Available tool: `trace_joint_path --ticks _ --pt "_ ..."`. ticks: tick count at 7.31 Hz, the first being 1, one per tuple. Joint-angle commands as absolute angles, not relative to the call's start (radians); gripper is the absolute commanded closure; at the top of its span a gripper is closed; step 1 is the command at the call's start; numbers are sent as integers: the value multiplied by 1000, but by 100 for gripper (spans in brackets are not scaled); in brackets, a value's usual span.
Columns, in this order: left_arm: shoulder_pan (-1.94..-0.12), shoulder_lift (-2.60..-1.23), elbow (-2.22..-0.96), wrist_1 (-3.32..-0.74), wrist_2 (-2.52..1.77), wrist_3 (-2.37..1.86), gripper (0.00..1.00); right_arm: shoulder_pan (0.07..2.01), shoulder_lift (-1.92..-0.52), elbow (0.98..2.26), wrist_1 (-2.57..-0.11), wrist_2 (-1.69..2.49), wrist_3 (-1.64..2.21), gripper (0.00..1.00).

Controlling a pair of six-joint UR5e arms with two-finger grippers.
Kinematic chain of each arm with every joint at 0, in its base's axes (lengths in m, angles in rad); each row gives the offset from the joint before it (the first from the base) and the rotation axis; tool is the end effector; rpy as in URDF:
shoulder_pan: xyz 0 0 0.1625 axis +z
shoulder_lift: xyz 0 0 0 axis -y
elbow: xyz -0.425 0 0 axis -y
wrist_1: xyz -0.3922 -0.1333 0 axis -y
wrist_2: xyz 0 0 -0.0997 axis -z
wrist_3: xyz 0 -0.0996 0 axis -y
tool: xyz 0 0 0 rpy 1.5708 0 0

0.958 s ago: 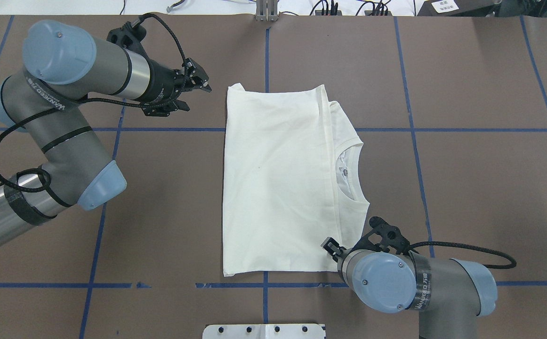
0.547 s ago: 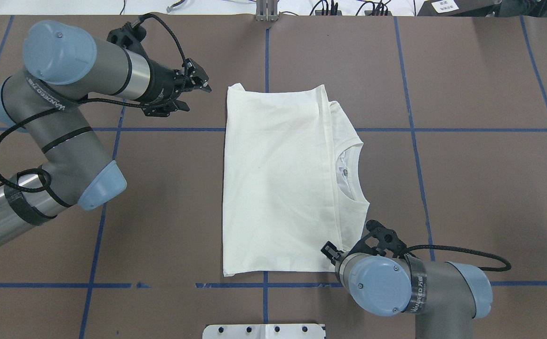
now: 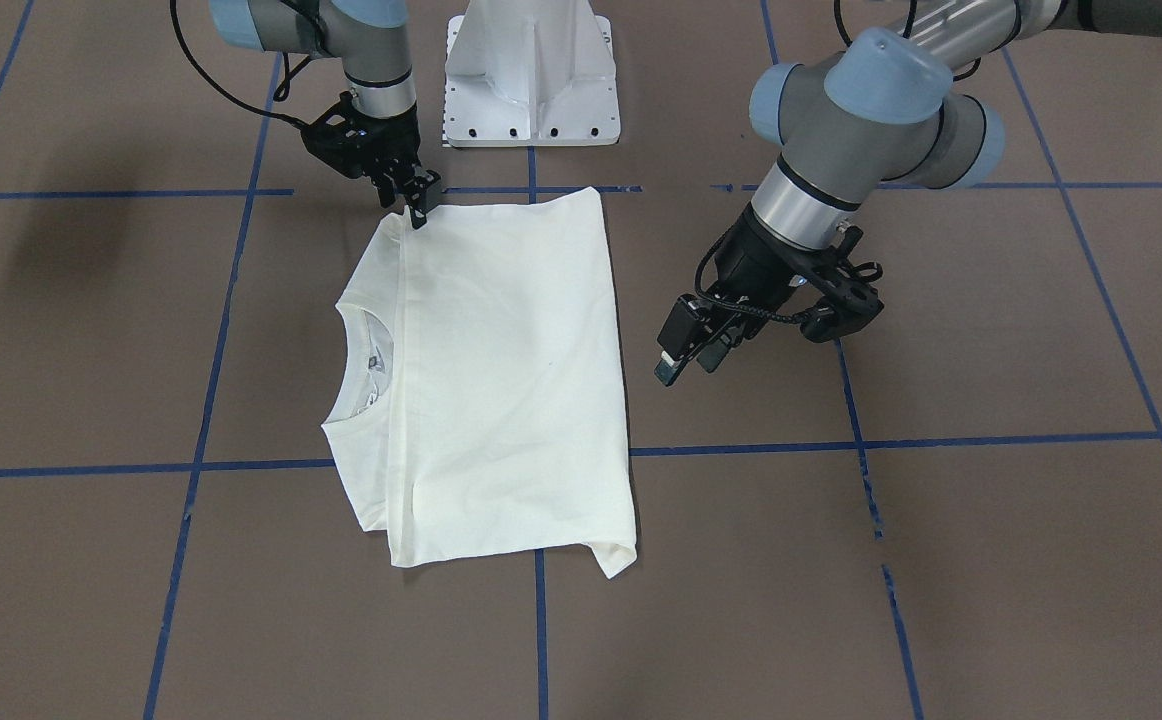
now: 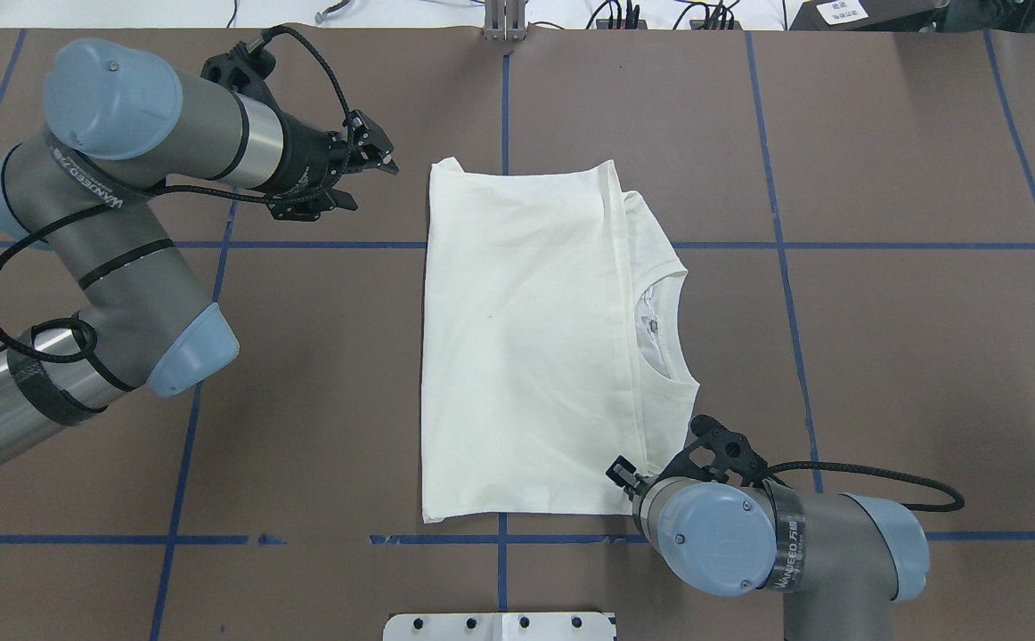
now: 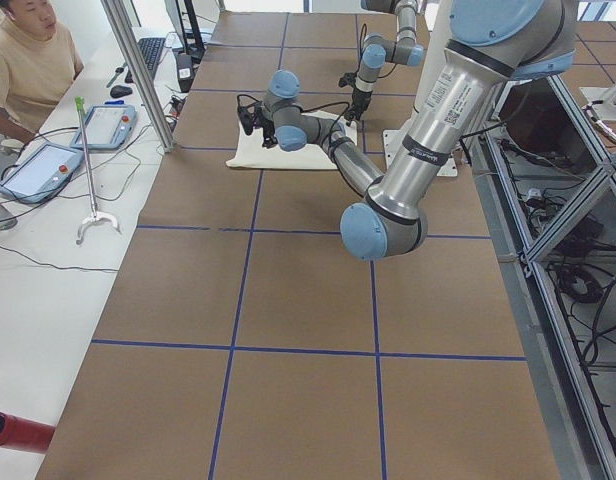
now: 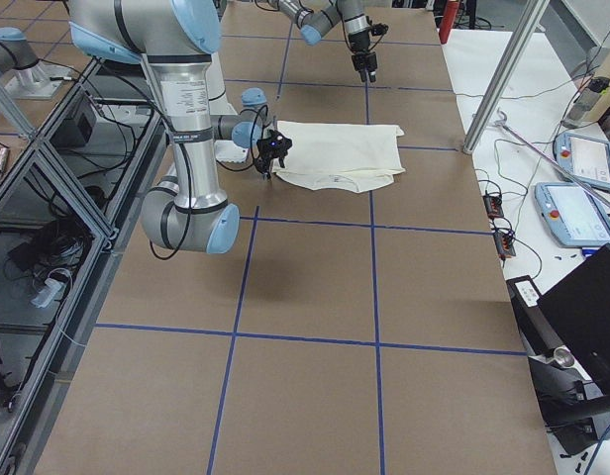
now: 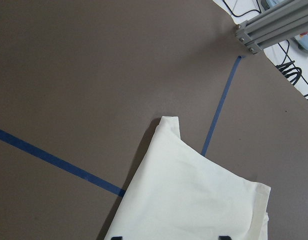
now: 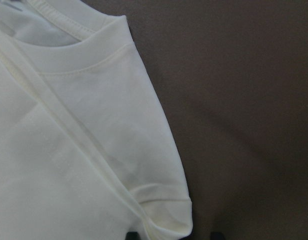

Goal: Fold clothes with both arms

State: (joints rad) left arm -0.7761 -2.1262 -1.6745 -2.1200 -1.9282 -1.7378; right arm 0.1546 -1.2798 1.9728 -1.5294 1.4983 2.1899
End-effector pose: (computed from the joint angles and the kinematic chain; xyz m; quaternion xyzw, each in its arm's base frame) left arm 0.3997 -0.5303 0.2233 0.0281 0.5772 -0.2779 0.7674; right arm -0.5359 -0.2257 0.3260 -0.0497 -0.3569 0.3639 0.8589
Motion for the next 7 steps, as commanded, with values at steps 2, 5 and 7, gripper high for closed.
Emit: trace_joint_path --ticks 2,5,7 --pt "-776 -2126 -1675 -2120 -1928 -1740 29 161 -1279 1977 -1529 1505 2184 100" --pt "-776 -2125 -1681 -2120 -1927 -1770 29 175 -1284 2018 -1529 1509 2180 100" --pt "-630 -1988 -1849 -2115 -1822 -1898 30 155 -1292 2100 -1613 1520 2177 100"
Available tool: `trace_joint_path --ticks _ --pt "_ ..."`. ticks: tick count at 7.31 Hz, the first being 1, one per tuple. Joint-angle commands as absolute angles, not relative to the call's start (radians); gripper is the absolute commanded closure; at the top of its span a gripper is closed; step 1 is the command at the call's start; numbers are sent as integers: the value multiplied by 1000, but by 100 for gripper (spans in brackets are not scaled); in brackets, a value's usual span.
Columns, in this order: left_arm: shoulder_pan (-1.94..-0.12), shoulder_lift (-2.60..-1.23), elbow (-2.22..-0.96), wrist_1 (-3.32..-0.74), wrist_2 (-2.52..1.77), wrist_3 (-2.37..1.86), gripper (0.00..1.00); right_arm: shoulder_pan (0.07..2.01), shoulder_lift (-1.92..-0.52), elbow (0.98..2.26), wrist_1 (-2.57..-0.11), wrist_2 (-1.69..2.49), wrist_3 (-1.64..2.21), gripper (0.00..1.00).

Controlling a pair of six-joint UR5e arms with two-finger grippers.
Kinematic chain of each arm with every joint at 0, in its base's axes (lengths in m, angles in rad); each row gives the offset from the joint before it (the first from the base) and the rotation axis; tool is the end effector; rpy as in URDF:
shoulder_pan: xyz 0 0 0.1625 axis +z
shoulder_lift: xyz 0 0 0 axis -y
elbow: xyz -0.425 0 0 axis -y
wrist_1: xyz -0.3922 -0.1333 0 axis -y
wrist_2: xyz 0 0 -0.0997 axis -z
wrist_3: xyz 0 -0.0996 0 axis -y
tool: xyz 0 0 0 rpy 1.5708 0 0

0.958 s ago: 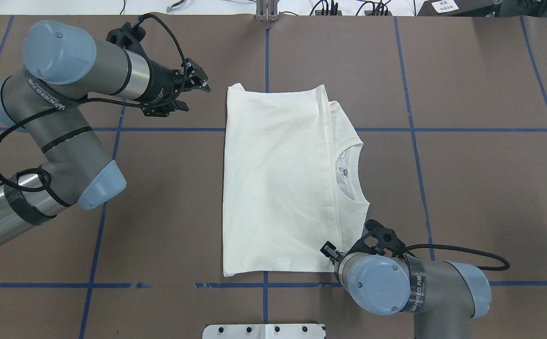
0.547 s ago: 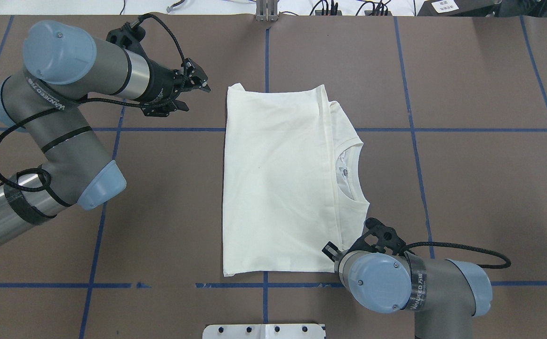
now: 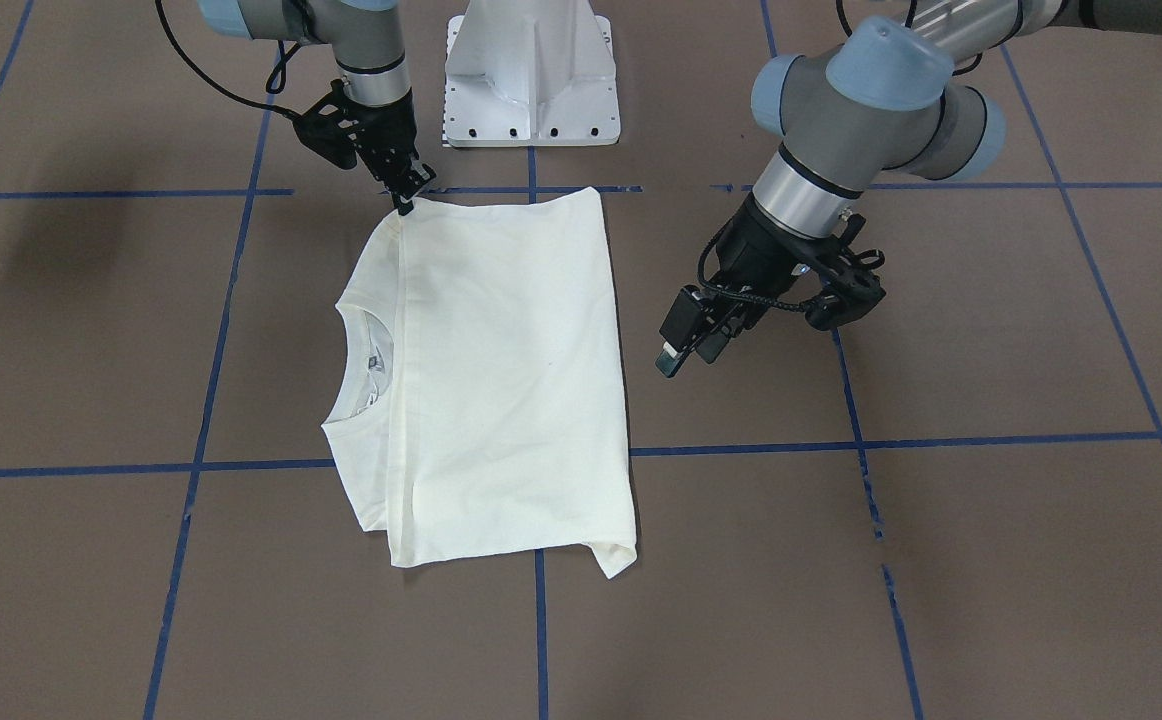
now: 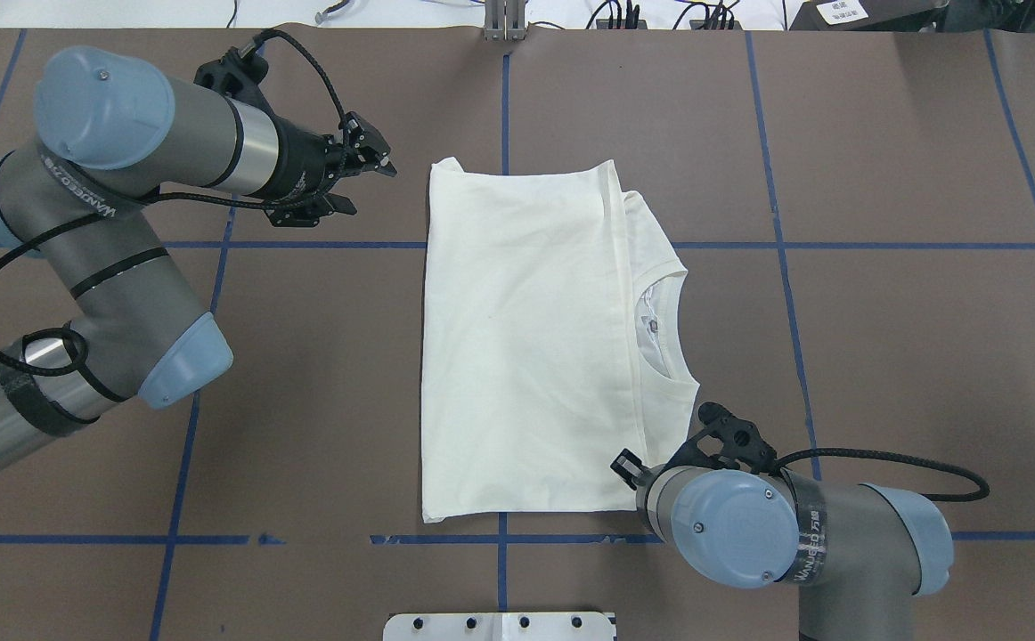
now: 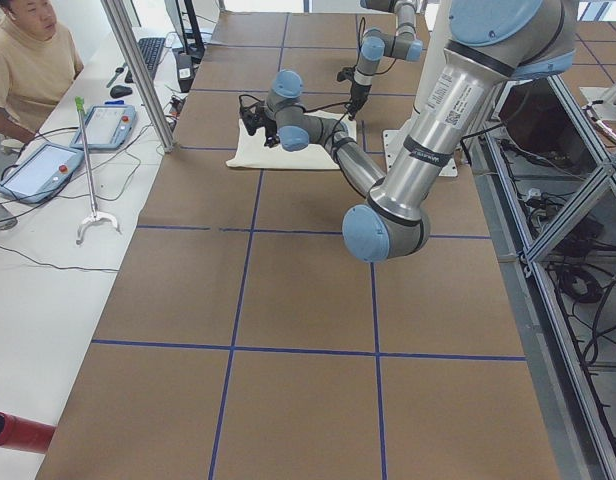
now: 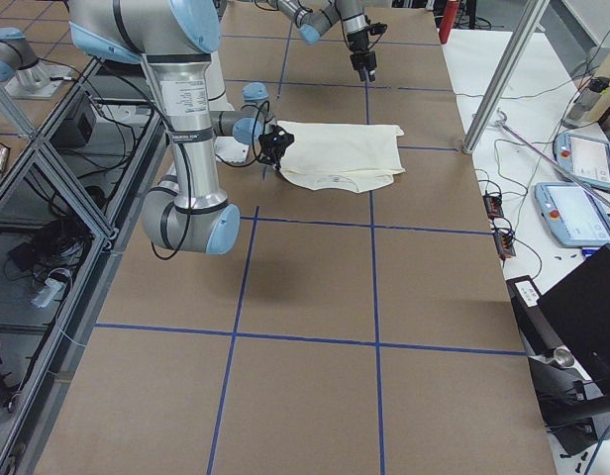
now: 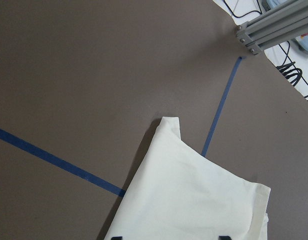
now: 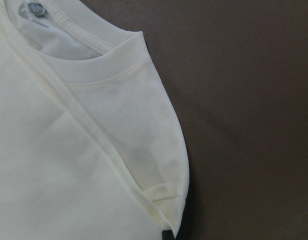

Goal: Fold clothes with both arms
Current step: 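Move both grippers to the shirt edge nearest the robot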

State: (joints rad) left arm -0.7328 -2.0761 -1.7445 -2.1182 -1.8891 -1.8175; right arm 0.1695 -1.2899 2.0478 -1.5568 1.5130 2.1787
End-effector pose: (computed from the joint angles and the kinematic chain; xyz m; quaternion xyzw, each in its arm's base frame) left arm 0.4027 -0.4998 0.2262 0.0110 0.5827 -0.2994 0.7555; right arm -0.5122 -0.2287 0.3030 -0.0557 -0.3731 0.3610 0.8529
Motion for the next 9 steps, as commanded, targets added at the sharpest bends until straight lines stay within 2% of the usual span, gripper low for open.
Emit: trace_joint_path --ticks 1,3,5,7,9 --pt "-497 -1900 -1955 -2108 -1698 -1932 30 144 -1295 2149 -1653 1522 2177 100" --pt "-308 -1861 -1973 -2103 -1630 -2041 30 135 -1295 2151 -1658 1520 2175 100" --pt "-139 -1870 -1941 -2059 -1553 -2115 37 132 -1295 2148 -1658 1522 2175 100" --pt "-124 -1884 -1902 -2059 -1551 -2120 41 133 -1295 2148 -1658 1522 2174 100" --pt "-124 -1884 -1894 -2059 -1548 -2121 52 133 -1296 2148 -1658 1522 2174 100"
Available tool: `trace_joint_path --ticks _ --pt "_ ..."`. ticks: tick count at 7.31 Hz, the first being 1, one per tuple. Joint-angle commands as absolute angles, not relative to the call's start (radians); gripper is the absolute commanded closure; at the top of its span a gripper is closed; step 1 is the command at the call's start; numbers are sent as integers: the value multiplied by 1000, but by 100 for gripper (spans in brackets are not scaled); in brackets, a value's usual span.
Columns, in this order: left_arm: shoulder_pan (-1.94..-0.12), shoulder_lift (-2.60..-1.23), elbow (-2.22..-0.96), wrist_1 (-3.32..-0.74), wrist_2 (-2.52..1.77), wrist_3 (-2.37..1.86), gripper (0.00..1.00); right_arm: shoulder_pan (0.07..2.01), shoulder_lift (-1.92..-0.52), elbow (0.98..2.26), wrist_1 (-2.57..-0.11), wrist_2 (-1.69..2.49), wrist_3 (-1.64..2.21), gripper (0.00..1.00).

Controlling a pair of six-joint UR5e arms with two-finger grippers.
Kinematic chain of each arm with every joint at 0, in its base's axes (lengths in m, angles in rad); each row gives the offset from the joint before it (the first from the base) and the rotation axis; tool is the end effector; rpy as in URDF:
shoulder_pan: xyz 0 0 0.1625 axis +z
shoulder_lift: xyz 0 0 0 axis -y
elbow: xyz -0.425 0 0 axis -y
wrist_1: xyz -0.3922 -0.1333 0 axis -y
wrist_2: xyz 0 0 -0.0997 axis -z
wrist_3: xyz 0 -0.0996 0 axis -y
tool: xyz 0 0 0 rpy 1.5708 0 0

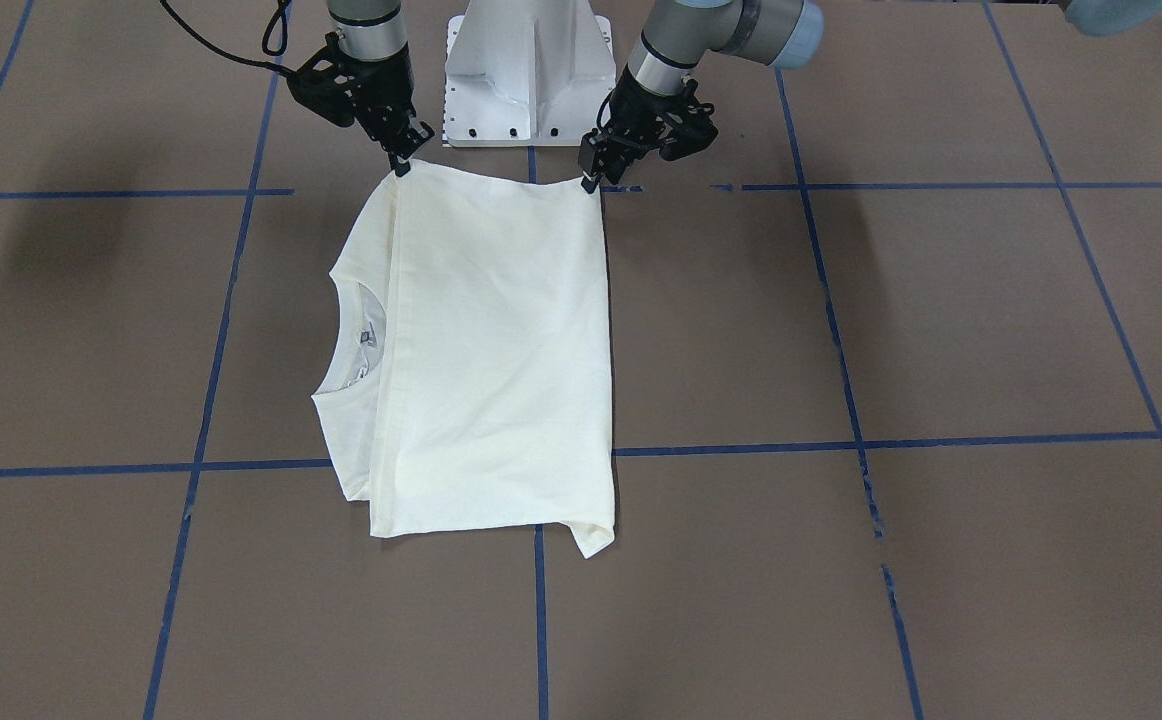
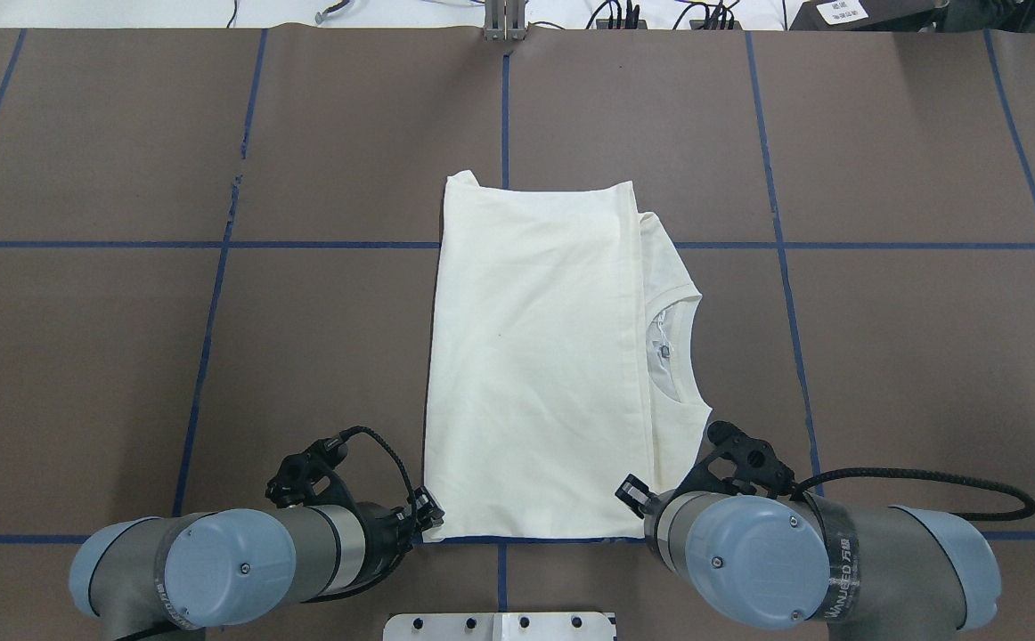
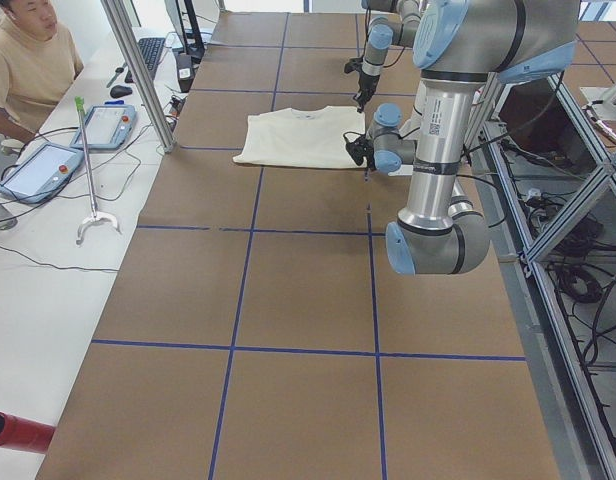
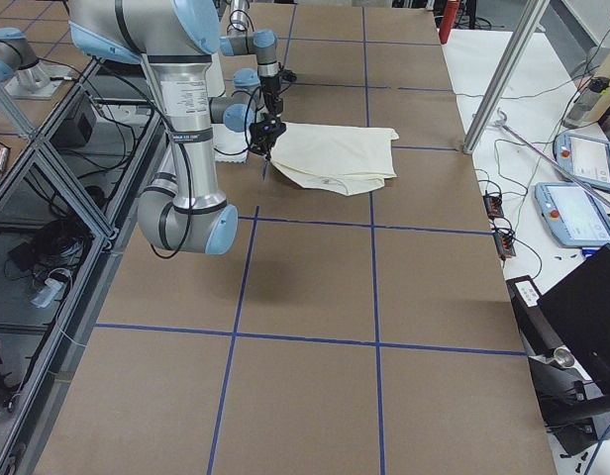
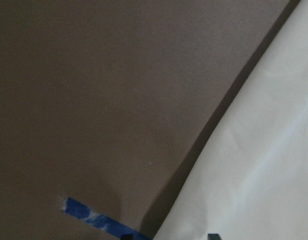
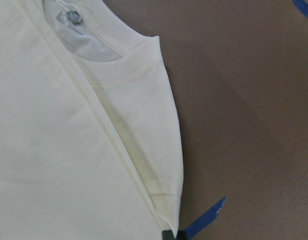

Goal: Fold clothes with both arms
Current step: 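Move both grippers to the shirt edge nearest the robot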

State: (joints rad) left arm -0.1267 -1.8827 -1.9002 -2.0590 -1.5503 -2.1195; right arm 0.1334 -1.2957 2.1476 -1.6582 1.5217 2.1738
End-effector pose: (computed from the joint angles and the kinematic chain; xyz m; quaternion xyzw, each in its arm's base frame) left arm 0.5556 -0.2072 0.2847 -0.1036 0.5251 -0.2850 0.7951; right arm -0.4916 -0.2054 0.2792 -0.0646 -0.3680 0.3424 0.8621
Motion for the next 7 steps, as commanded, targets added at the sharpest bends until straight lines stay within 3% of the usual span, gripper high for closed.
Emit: trace_joint_path --ticks 1,3,6,7 --pt "-127 -1893 -1894 -2059 -1537 -2120 59 135 -1296 2148 -1658 1522 2172 100" --pt "-126 -1896 -1881 -2059 -1511 -2118 63 133 -1296 2148 -1658 1520 2172 100" --pt "-126 -1896 -1867 -2060 -1509 -2118 85 132 -1296 2146 -1658 1520 2172 100" --pt "-124 -1898 -1868 -2060 -1509 -2120 100 132 -1296 2146 -1658 1520 2172 100"
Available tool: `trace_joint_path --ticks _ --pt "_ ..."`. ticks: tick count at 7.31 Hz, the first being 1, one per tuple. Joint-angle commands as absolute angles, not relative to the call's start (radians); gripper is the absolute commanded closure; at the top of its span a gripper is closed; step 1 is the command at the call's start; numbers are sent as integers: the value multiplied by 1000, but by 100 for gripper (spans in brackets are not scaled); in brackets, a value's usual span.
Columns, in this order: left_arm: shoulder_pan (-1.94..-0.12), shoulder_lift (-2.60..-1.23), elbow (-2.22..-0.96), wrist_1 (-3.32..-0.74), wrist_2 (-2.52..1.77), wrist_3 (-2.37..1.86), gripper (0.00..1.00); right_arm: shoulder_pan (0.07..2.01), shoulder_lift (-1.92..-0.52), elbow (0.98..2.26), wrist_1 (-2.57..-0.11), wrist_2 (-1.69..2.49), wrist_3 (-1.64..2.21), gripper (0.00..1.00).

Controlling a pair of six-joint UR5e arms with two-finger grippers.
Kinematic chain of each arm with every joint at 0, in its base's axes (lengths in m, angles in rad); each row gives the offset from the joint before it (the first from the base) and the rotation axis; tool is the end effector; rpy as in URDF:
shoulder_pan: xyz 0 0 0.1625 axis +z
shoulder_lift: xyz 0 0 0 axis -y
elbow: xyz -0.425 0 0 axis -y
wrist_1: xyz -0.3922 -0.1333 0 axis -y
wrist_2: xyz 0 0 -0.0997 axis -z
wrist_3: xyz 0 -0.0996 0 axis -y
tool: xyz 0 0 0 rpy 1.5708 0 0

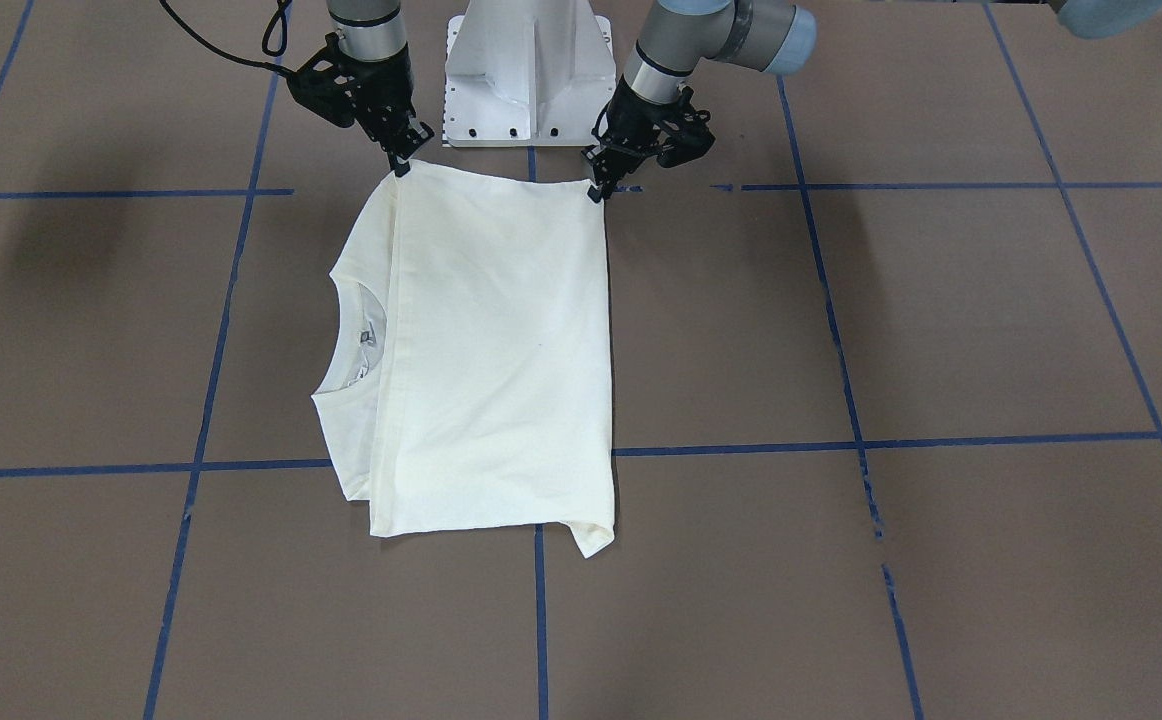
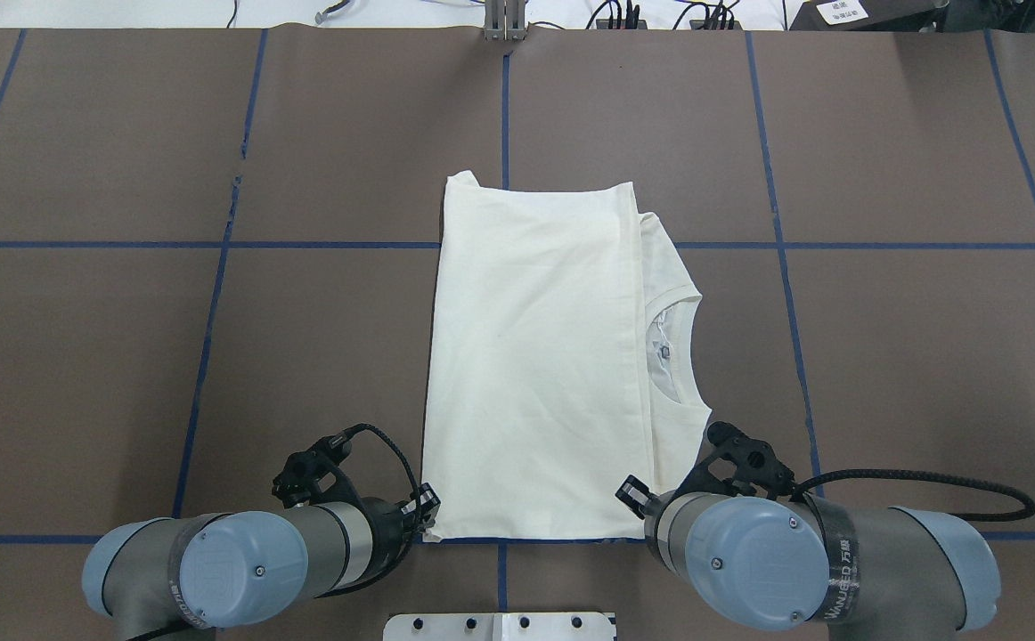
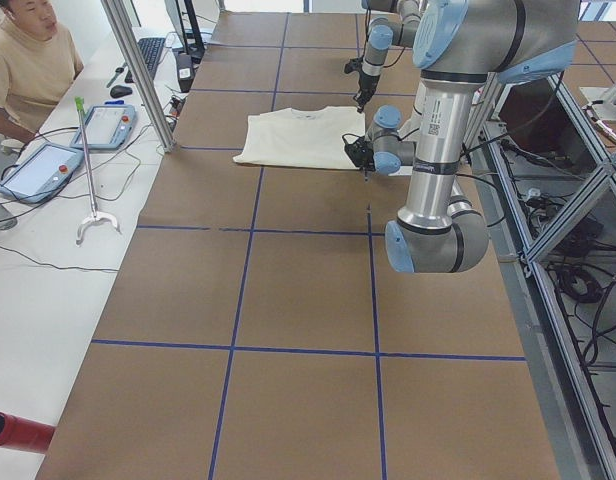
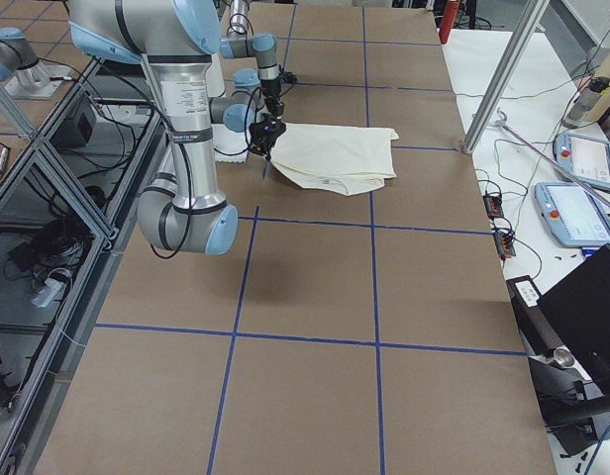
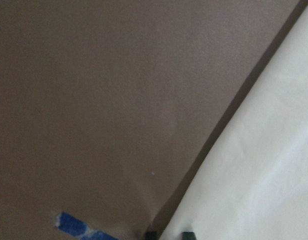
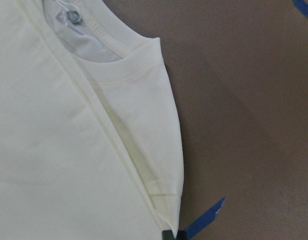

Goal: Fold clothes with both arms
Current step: 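Move both grippers to the shirt edge nearest the robot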

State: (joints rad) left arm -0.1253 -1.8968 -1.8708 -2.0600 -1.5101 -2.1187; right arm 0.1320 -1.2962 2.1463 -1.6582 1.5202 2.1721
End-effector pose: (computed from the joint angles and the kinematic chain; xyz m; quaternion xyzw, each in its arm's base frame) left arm 0.5651 -0.2116 0.2895 -0.0858 0.5225 -0.2953 0.7952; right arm -0.4922 -0.2049 0.2799 -0.0637 -0.3673 0.3414 0.8628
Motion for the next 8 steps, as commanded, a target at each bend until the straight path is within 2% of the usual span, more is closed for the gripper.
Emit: trace_joint_path --ticks 1,2,4,6,8 --pt "-124 -1898 -1878 -2060 -1512 -2120 100 129 -1296 2145 -1658 1520 2172 100" --pt "-127 -1890 -1899 -2059 -1511 -2121 100 127 -1293 2146 -1658 1520 2172 100" --pt "-100 -1824 -2078 -2011 -1509 -2123 100 117 -1287 2175 -1658 1520 2172 100" --pt "-22 -1810 -2141 -1957 -1476 -2192 100 71 -1302 2236 -1658 1522 2172 100" --pt "-23 -1802 -2209 -1954 -1462 -2192 100 102 -1322 2308 -1658 1522 2171 100"
